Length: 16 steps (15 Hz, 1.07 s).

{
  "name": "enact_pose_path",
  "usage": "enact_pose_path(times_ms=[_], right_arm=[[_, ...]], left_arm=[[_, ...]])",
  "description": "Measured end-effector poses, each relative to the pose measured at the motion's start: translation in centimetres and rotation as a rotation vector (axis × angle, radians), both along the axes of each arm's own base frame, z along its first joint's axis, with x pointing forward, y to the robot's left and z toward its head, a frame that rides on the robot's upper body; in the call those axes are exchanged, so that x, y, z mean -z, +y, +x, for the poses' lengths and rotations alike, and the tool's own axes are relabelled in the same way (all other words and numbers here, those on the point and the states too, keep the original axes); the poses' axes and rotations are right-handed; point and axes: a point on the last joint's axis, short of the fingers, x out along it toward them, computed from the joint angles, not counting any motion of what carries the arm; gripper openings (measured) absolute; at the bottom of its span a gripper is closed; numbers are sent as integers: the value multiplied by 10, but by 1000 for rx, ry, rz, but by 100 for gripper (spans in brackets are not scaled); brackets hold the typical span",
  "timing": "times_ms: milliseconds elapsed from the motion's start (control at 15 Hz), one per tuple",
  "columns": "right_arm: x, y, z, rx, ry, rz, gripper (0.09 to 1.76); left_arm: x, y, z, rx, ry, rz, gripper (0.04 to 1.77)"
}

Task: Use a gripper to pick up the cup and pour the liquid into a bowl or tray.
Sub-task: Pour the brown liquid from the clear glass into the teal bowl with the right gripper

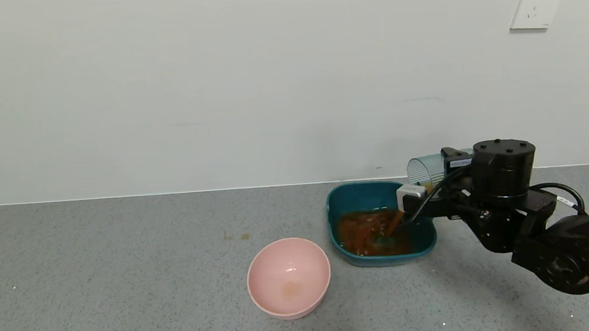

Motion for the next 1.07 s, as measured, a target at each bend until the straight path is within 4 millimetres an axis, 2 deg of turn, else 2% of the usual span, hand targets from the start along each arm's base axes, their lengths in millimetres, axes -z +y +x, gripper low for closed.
enact_pose_path(times_ms=[467, 1067], right_arm=[[-2, 9, -3, 4, -38, -112, 132], [2, 15, -5, -15, -38, -131, 132]], left_arm=[[0, 0, 0, 0, 0, 0, 172], [0, 0, 0, 0, 0, 0, 172]])
